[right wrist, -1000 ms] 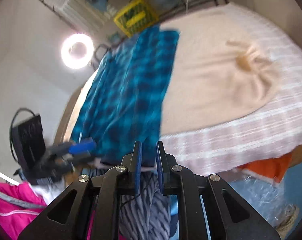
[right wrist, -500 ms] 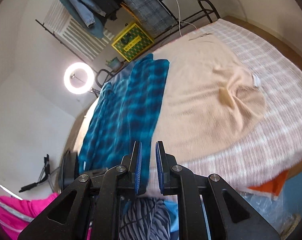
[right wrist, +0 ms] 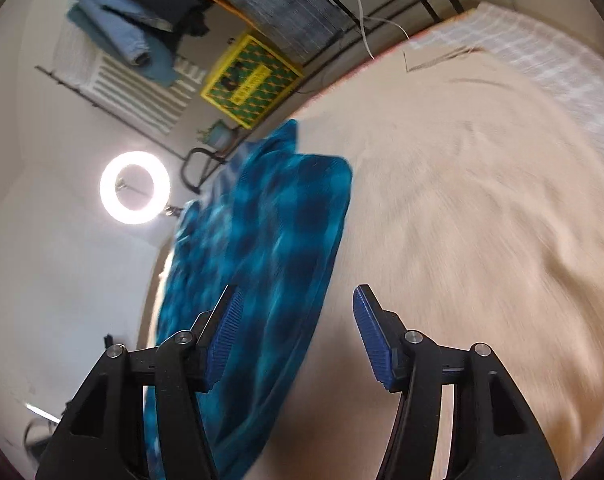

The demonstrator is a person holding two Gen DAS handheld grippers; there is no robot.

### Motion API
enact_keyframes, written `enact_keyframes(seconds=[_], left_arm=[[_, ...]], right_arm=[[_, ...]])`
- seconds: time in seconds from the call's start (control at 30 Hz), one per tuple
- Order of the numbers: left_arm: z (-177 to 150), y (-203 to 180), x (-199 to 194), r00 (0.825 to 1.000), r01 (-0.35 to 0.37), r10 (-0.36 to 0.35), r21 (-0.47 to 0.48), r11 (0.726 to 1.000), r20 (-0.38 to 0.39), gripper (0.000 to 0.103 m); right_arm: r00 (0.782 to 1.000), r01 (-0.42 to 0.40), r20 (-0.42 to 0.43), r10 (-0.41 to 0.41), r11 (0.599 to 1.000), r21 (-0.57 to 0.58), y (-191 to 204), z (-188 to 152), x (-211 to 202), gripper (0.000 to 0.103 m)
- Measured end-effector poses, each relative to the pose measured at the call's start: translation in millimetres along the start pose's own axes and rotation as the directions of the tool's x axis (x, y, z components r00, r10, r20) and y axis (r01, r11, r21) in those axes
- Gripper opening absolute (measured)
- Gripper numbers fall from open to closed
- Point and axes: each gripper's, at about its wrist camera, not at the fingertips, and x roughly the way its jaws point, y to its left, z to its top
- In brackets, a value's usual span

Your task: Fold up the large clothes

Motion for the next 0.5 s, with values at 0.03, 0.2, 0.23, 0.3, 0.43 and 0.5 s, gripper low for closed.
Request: enact_keyframes(seconds=[0.03,0.2,0.23,0.3,0.43,0.5], left_arm=[[0.5,3.3,-2.9,1.000,0.008,-0.007,-0.014,1.000,0.004,0.013],[-0.1,16.9,-23.1,0.999,0.022,-0.020,-0.081,0.996,0.035,0.013],[0.0,19.8,-27.6,0.999,0.016,-0.012,-0.089,0.996,0.044,0.013],[-1.1,27.7,-36.3,0.998,0.017,-0.008,-0.132,0.991,0.064,0.012],[-13.3,38.3,-53.6,0.996,0.013,0.004,-0.188,0.982,0.091,0.012],[-23.5,40.6,-64.8,0.993,0.012,0.010,-0.193,0.981,0.114,0.012]], right_arm=[[1.000,0.011,-0.004,-0.011,1.000,0.010,-1.8,6.5,14.0,0.058],[1.000,0.013,-0.014,-0.013,1.000,0.026,5.1,20.7,58.5,0.055],[1.000,0.012,-0.018,-0.012,1.000,0.021,10.6,21.7,65.6,0.050],[0.998,0.008,-0.067,-0.005,0.999,0.042,16.0,21.4,76.9,0.007],[0.993,0.098,-0.063,-0.098,0.995,0.001,40.8,20.7,67.7,0.007],[0.991,0.119,-0.051,-0.121,0.992,-0.033,55.8,23.8,61.6,0.007]])
